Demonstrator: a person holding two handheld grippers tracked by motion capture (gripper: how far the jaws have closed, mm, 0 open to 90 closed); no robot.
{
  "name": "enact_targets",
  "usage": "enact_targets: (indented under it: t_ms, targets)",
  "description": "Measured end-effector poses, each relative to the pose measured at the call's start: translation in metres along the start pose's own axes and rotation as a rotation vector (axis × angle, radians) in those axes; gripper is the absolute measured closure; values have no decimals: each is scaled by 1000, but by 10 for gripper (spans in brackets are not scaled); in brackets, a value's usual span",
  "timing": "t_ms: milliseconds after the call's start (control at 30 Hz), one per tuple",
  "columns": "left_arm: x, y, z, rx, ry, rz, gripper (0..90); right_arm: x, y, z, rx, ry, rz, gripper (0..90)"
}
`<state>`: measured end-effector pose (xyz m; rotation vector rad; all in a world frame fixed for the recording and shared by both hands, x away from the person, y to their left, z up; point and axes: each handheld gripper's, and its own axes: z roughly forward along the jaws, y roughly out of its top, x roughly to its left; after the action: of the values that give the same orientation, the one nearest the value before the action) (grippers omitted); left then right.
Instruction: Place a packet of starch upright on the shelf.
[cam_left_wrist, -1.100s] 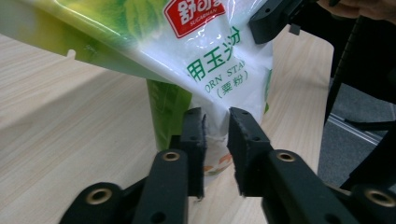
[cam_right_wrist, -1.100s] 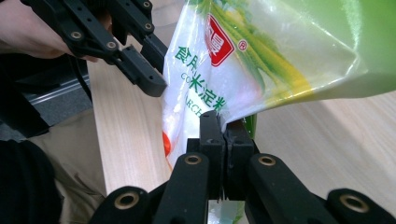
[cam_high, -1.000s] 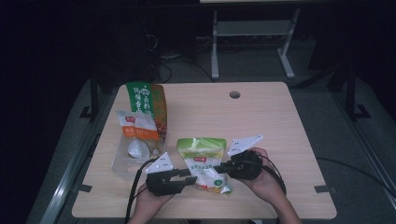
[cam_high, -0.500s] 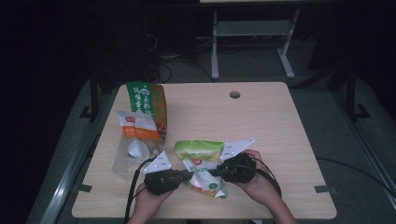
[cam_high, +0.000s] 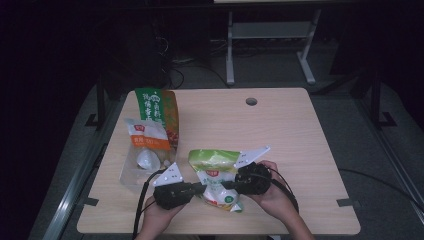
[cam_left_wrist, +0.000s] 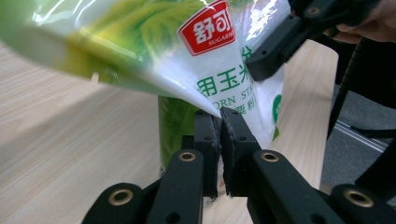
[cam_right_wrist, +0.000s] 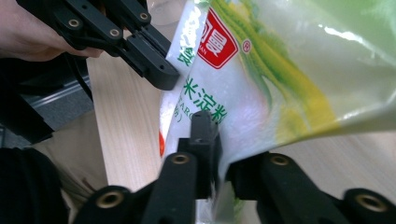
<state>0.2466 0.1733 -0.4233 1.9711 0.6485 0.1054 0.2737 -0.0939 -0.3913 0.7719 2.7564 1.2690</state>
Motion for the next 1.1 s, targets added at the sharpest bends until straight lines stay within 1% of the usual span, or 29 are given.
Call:
enact_targets:
  t_ms: [67, 100, 133, 200, 233, 267, 333, 400, 533, 633, 733, 767, 800, 833, 900, 933, 967, 1000, 1067, 1100]
  targets:
    - [1, 0, -3, 2, 2, 7, 820, -2, -1, -1, -5, 5, 21, 857]
    - [0, 0, -4, 6, 5, 9, 812, -3, -1, -1, -11, 4, 24, 864]
    - [-1, -1, -4, 10, 11, 14, 803, -4, -2, -2, -16, 6, 40, 869]
    - [-1, -2, -4, 35, 21, 43, 786, -6, -3, -3, -26, 1, 56, 877]
    - [-2, -2, -4, 40, 19, 47, 782, -7, -3, -3, -31, 1, 56, 880]
    - [-3, -3, -3, 43, 20, 50, 774, -8, -4, -4, -31, 5, 69, 882]
    - [-4, -3, -3, 47, 22, 64, 763, -9, -4, -6, -39, 8, 75, 885]
    - [-5, -3, -2, 48, 22, 72, 744, -9, -3, -8, -40, -6, 75, 886]
    - [-7, -4, -3, 49, 30, 80, 716, -11, -2, -12, -45, -27, 83, 888]
    - [-9, -5, -4, 48, 25, 80, 690, -12, 0, -14, -45, -35, 84, 889]
    - [-14, -6, -6, 60, 22, 102, 663, -12, 6, -15, -33, -40, 80, 890]
    - [-16, -7, -6, 63, 19, 112, 660, -12, 9, -15, -37, -46, 73, 891]
    - [-18, -8, -7, 76, 13, 119, 659, -12, 12, -16, -35, -48, 77, 891]
    - [-20, -8, -6, 88, 11, 130, 650, -12, 15, -17, -42, -55, 62, 891]
    - [-23, -9, -5, 103, 4, 152, 629, -12, 23, -16, -36, -57, 55, 892]
    - [-25, -9, -4, 99, -3, 148, 621, -13, 28, -16, -27, -60, 51, 892]
    - [-27, -9, -4, 105, -7, 154, 613, -13, 32, -15, -15, -64, 53, 892]
    - [-28, -9, -4, 105, -9, 159, 604, -13, 36, -15, -8, -66, 43, 893]
    - [-29, -9, -4, 101, -20, 168, 585, -14, 45, -14, -2, -68, 37, 893]
    - [-30, -10, -4, 105, -26, 163, 572, -15, 49, -14, -3, -69, 33, 893]
